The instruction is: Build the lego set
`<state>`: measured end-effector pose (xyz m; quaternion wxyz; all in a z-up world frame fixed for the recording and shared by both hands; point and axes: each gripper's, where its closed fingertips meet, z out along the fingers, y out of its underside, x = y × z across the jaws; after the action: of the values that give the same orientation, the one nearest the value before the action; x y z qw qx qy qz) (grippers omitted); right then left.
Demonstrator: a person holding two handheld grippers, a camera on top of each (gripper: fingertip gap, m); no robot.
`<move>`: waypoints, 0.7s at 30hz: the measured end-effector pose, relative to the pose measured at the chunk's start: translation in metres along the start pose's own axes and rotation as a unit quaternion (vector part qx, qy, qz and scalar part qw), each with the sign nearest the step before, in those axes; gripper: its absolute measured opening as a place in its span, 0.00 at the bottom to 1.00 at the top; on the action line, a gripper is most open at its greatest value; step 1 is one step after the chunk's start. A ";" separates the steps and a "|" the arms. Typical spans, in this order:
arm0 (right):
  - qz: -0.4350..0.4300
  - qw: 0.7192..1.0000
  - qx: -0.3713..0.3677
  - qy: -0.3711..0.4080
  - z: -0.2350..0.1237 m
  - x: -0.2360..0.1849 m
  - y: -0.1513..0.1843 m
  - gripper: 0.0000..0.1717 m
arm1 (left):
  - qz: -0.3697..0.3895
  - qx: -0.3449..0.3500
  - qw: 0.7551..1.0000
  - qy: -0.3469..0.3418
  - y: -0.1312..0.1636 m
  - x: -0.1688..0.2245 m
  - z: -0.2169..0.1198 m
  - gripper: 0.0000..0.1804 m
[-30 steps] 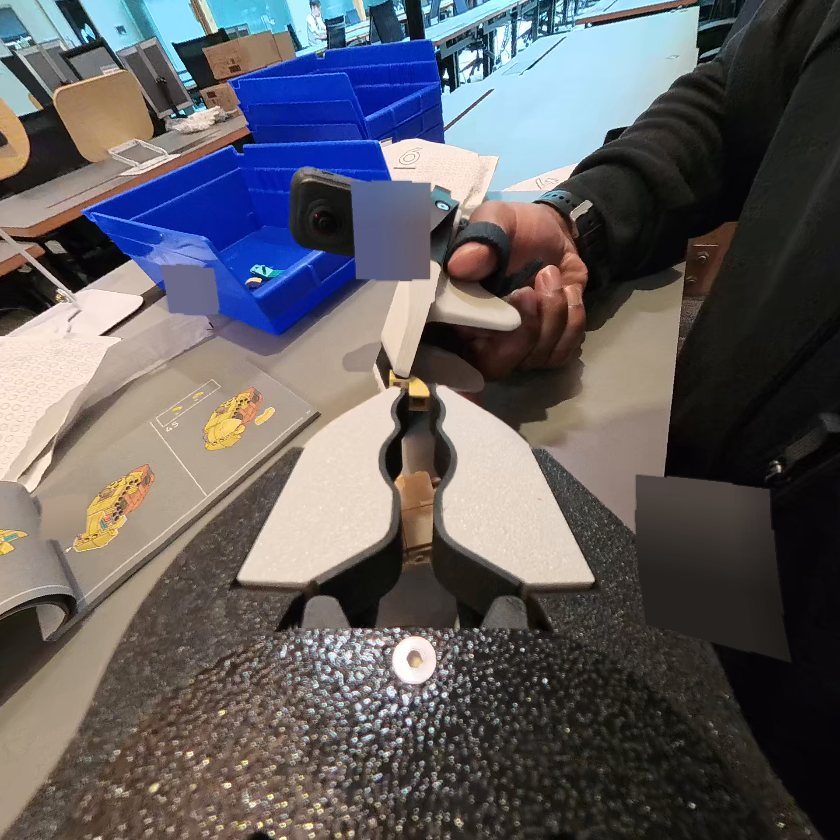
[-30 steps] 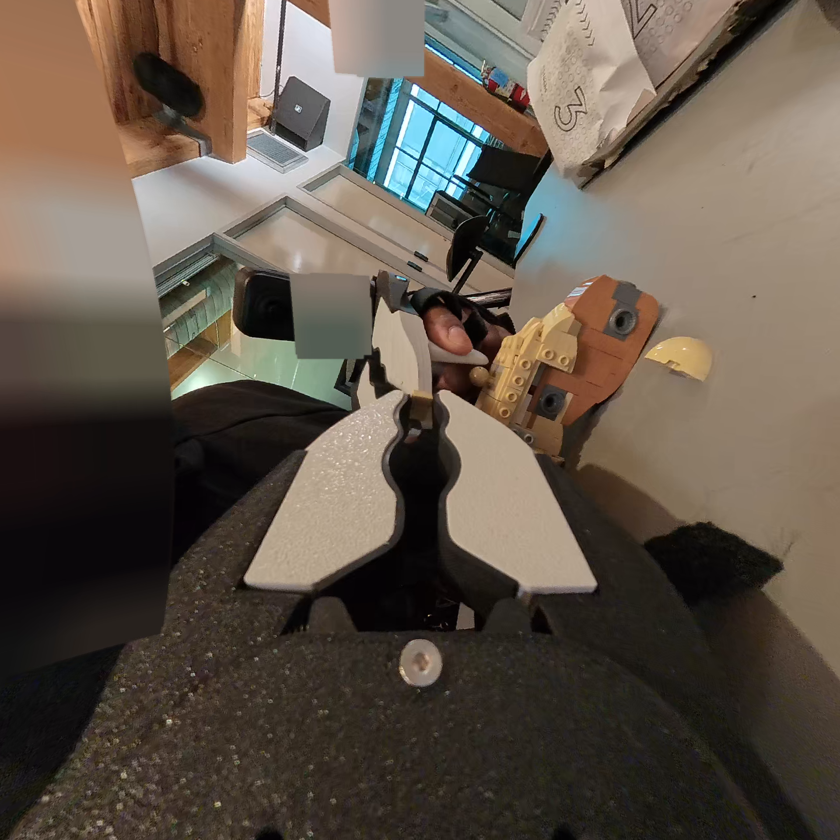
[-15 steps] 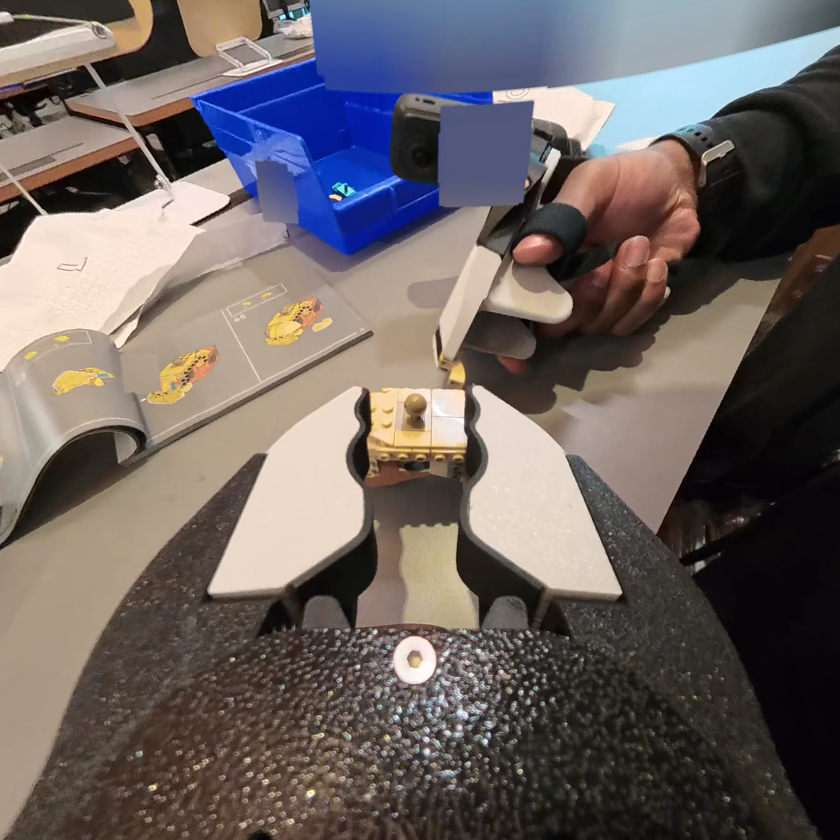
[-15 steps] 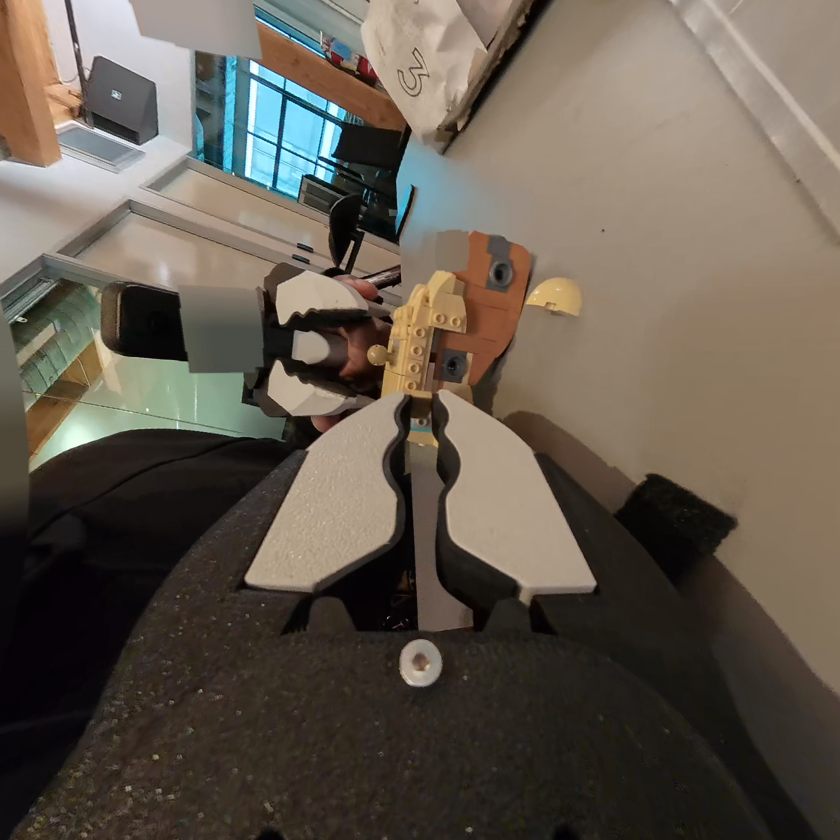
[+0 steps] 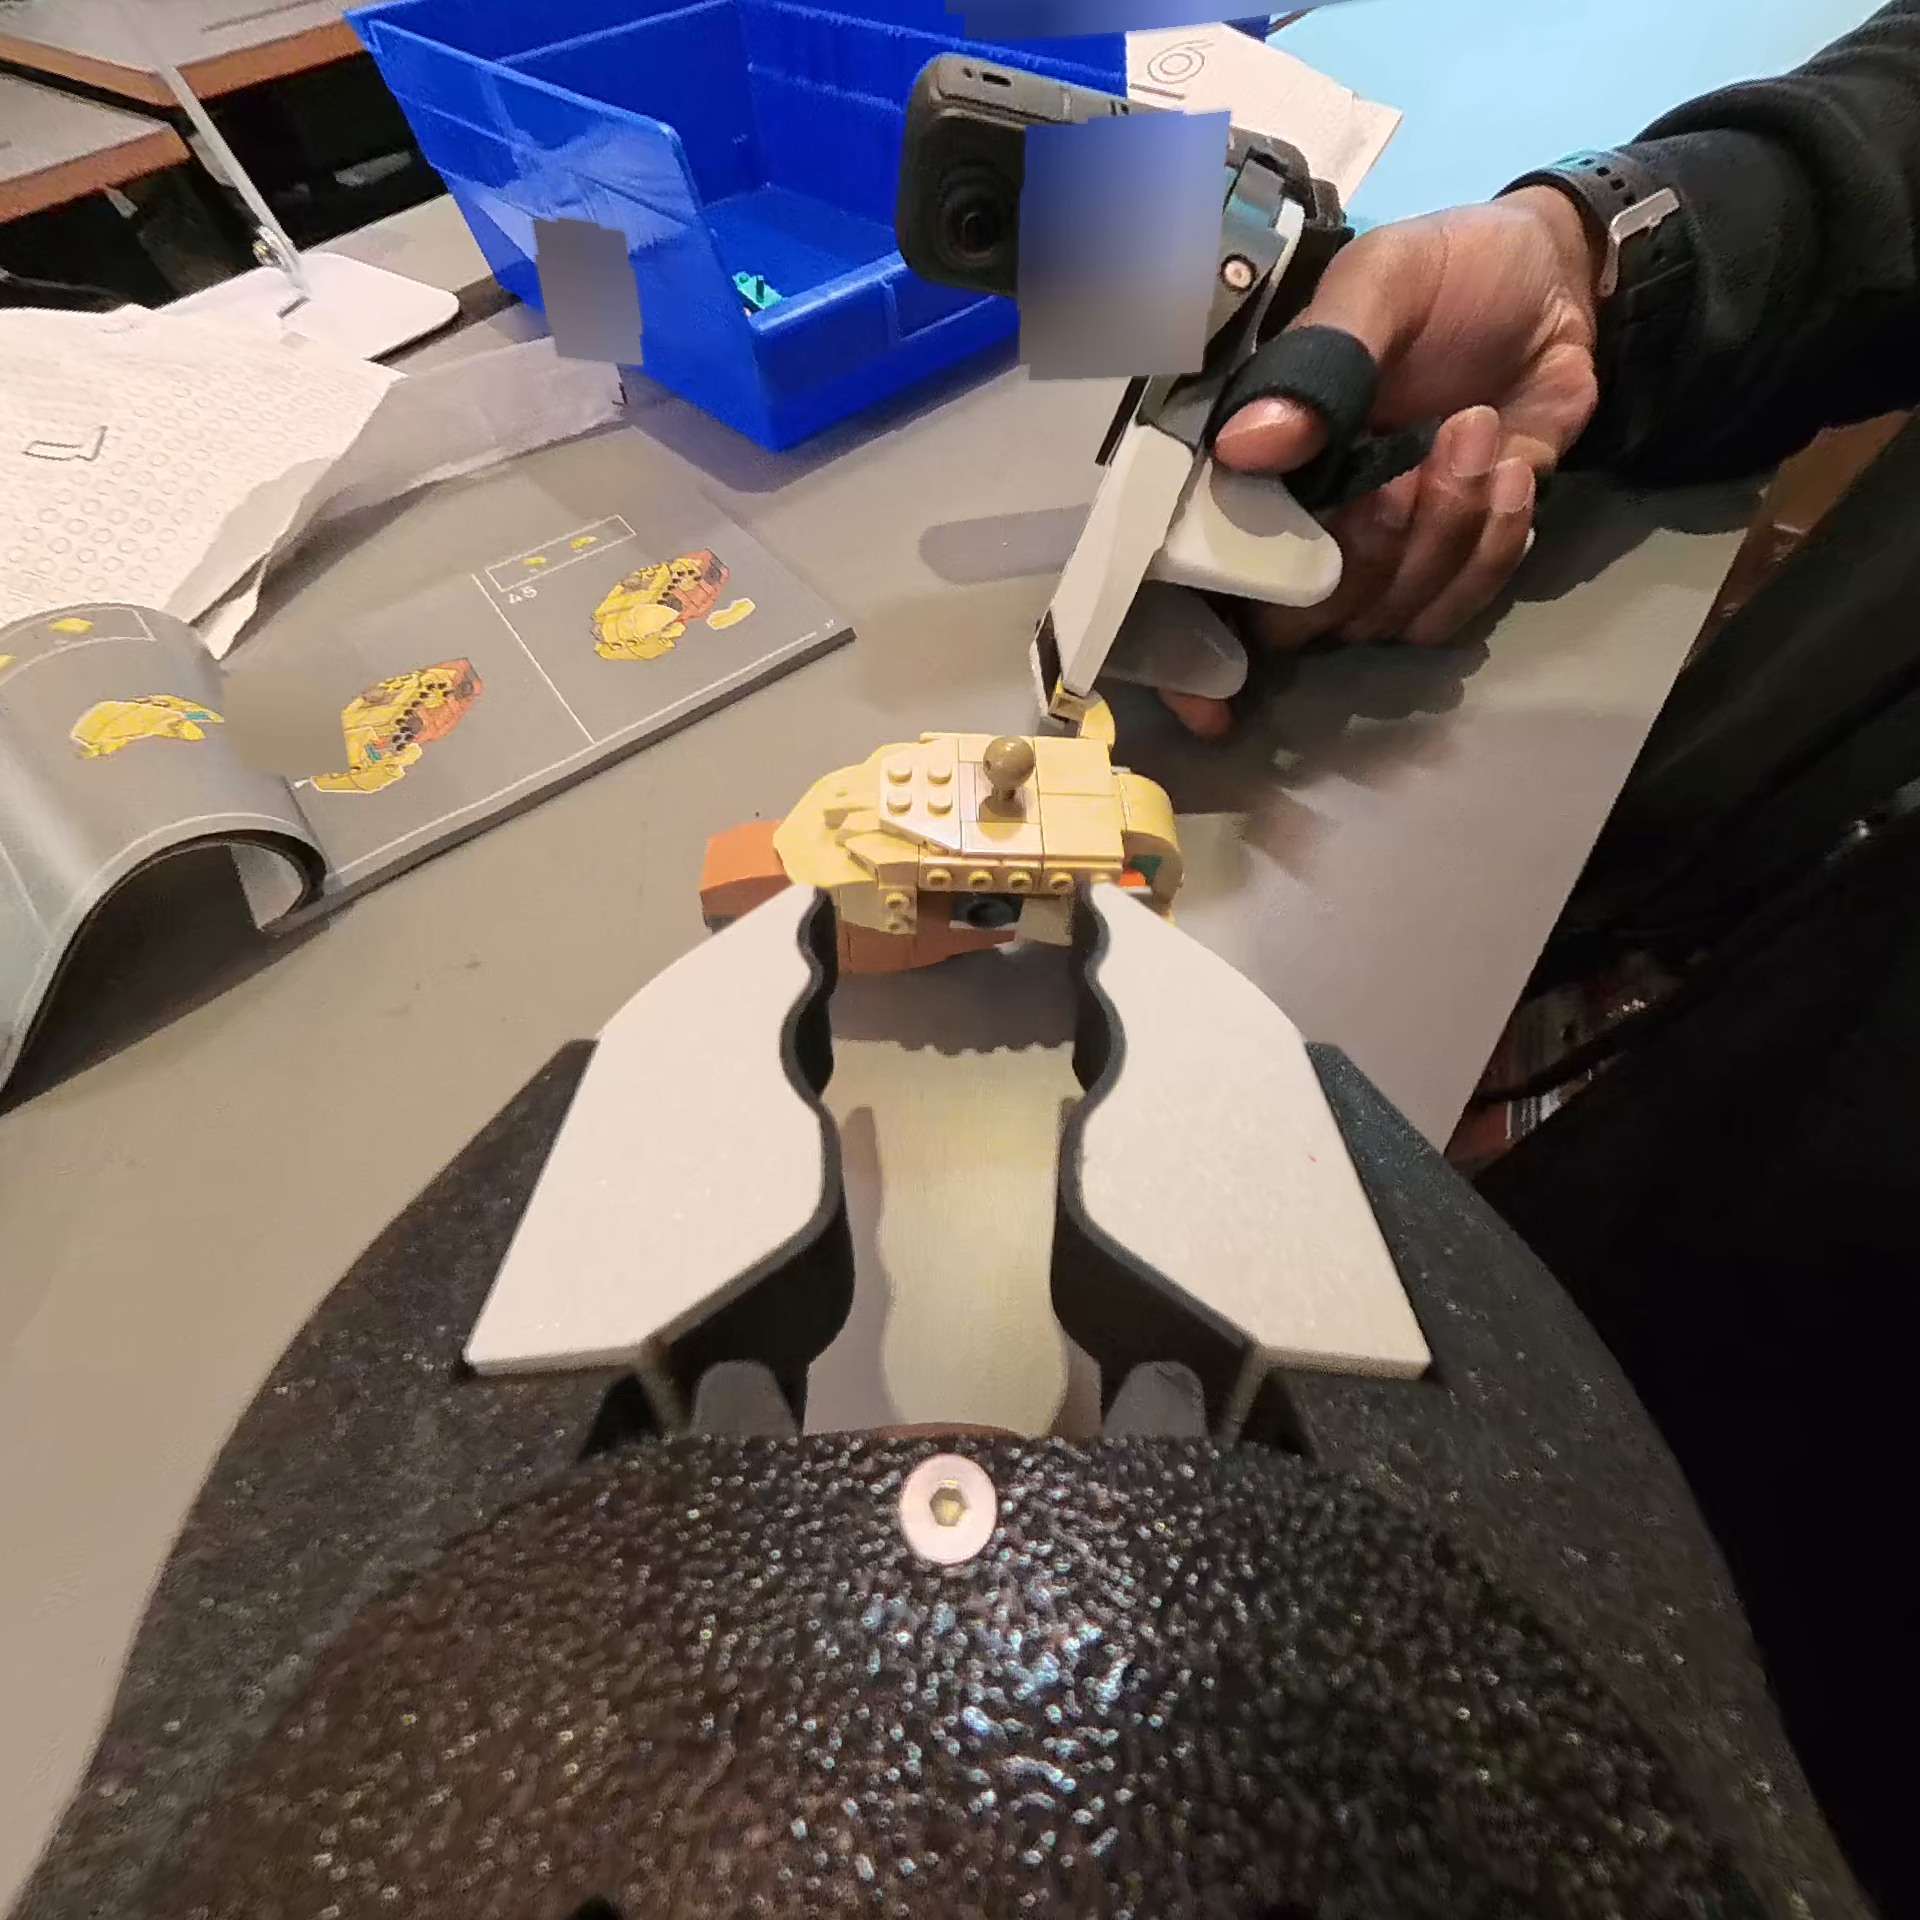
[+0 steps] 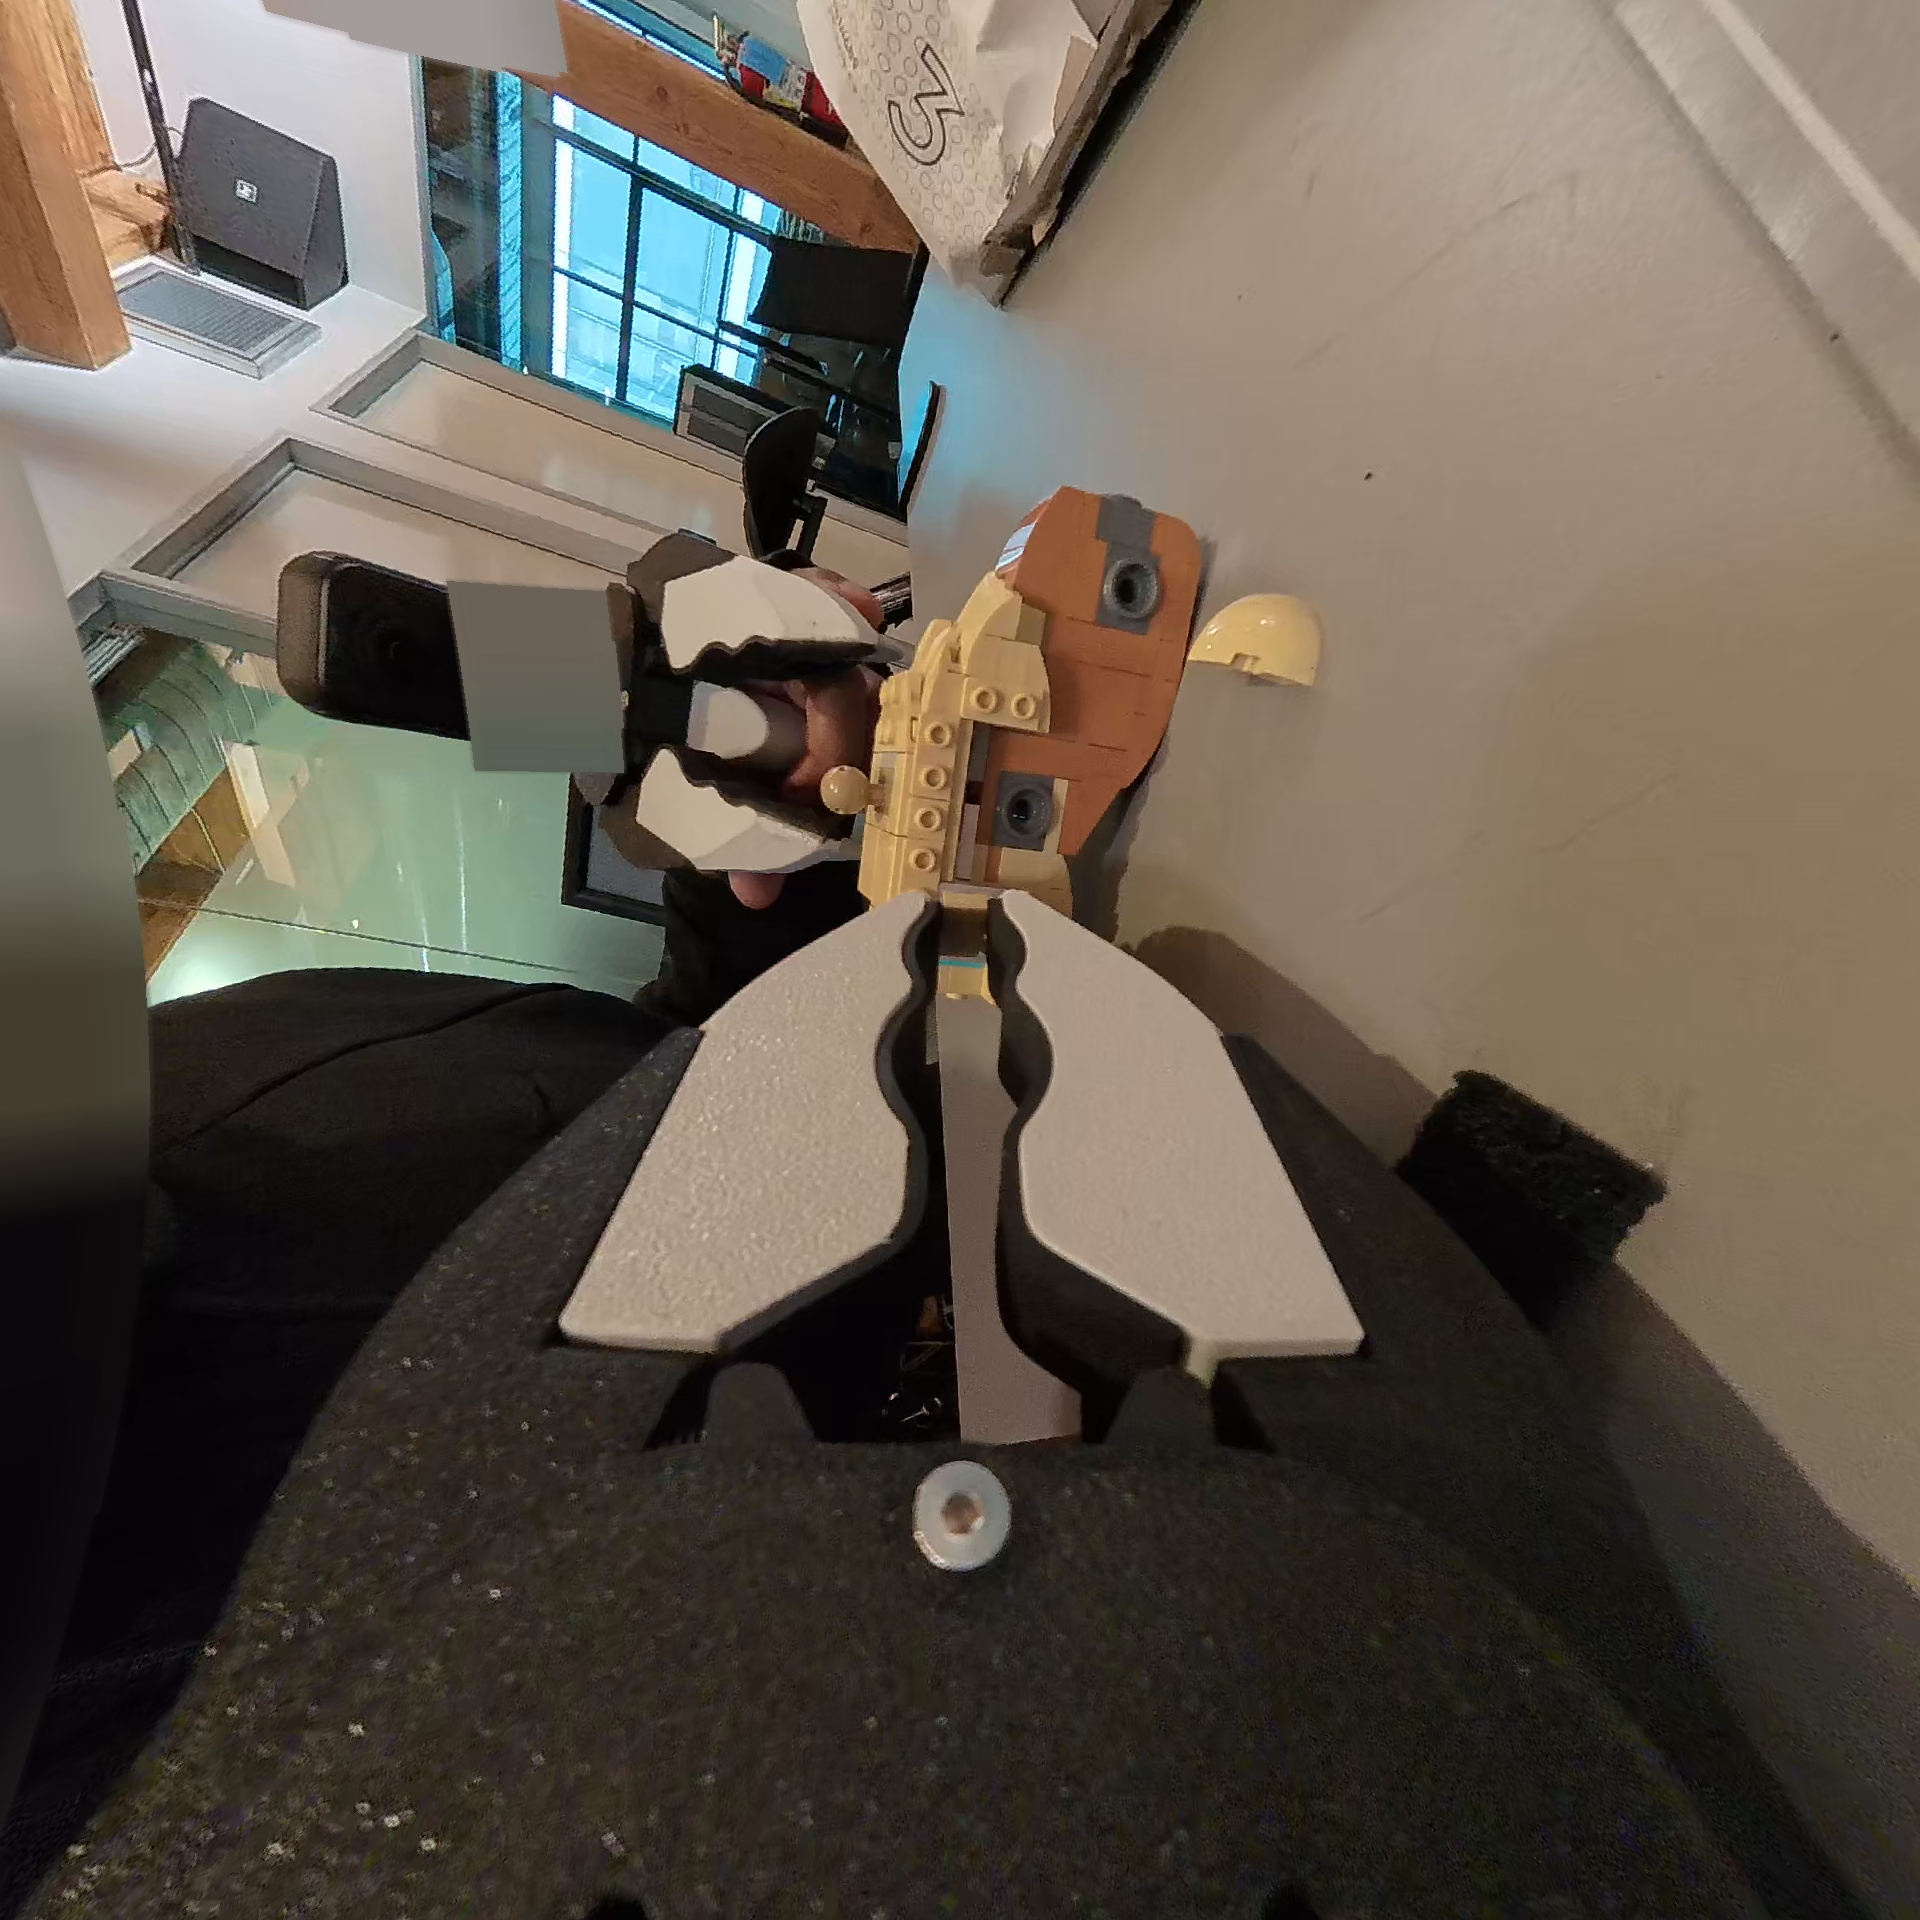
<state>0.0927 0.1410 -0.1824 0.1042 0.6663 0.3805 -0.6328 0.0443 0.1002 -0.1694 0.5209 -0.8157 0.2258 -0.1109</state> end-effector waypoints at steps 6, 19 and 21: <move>0.002 1.000 0.000 0.001 0.000 0.001 0.000 0.05 | -0.026 -0.037 0.999 0.025 0.015 0.004 -0.002 0.25; 0.008 1.000 -0.005 0.027 0.005 0.008 0.002 0.05 | -0.039 -0.131 0.988 0.067 0.041 0.033 0.024 0.20; 0.009 0.999 -0.009 0.030 0.007 0.008 0.004 0.05 | -0.031 -0.140 0.988 0.061 0.042 0.032 0.027 0.17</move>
<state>0.0892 0.1365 -0.1923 0.1048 0.6870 0.3835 -0.6083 0.0728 0.0913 -0.2209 0.3834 -0.8788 0.2448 -0.1444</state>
